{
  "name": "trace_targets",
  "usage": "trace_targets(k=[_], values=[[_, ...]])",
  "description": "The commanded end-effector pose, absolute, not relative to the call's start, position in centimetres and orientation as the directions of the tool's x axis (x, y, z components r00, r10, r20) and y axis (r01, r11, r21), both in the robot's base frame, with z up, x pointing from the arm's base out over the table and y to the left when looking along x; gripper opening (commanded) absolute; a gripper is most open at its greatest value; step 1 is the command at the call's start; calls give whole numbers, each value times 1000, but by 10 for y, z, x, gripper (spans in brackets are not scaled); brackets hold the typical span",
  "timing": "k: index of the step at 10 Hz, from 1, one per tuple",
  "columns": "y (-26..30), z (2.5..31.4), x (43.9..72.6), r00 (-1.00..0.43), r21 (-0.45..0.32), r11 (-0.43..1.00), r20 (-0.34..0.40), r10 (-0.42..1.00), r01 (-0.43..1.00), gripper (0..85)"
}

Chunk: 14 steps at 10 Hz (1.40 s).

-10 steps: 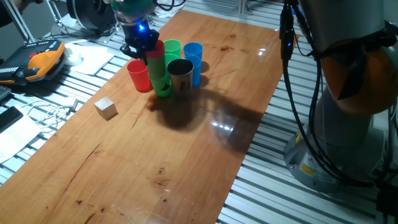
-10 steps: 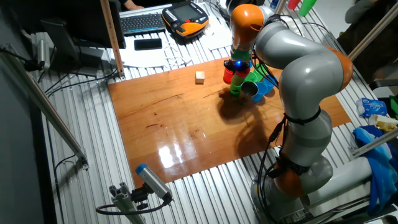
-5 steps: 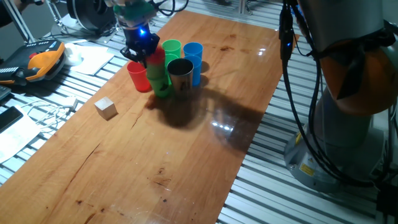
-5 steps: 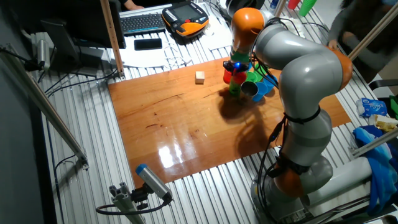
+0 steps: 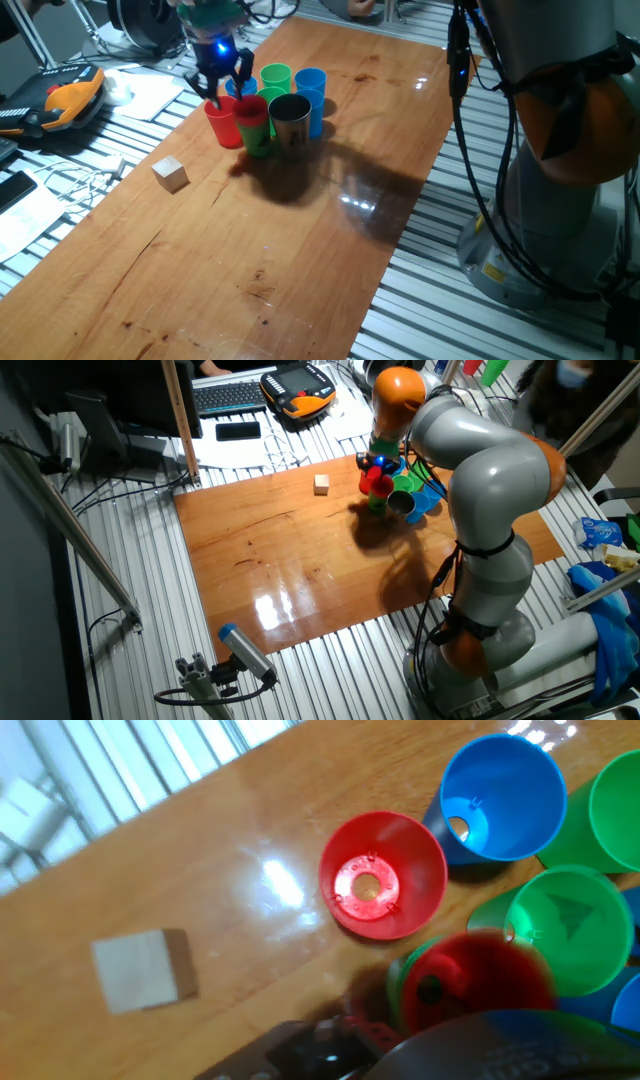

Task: Stack the cups

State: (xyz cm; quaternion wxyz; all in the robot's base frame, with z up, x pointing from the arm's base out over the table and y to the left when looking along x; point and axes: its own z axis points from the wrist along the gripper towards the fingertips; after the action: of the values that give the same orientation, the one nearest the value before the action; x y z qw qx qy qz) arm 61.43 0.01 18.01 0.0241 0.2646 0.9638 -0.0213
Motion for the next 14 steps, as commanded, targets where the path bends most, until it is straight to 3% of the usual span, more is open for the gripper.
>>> trace_targets(k=[1, 3, 6, 9, 12, 13, 14], values=[[5, 188, 620, -851, -36, 851, -61, 521, 524, 510], [15, 187, 634, -838, -53, 838, -93, 537, 543, 510], [13, 163, 648, -837, -30, 841, -122, 533, 540, 510], [9, 141, 657, -831, -13, 836, -121, 544, 549, 510], [9, 140, 658, -836, -2, 842, -113, 536, 540, 510], [14, 144, 658, -835, 7, 839, -84, 543, 545, 340], [15, 146, 657, -824, 15, 826, -59, 563, 563, 340]])
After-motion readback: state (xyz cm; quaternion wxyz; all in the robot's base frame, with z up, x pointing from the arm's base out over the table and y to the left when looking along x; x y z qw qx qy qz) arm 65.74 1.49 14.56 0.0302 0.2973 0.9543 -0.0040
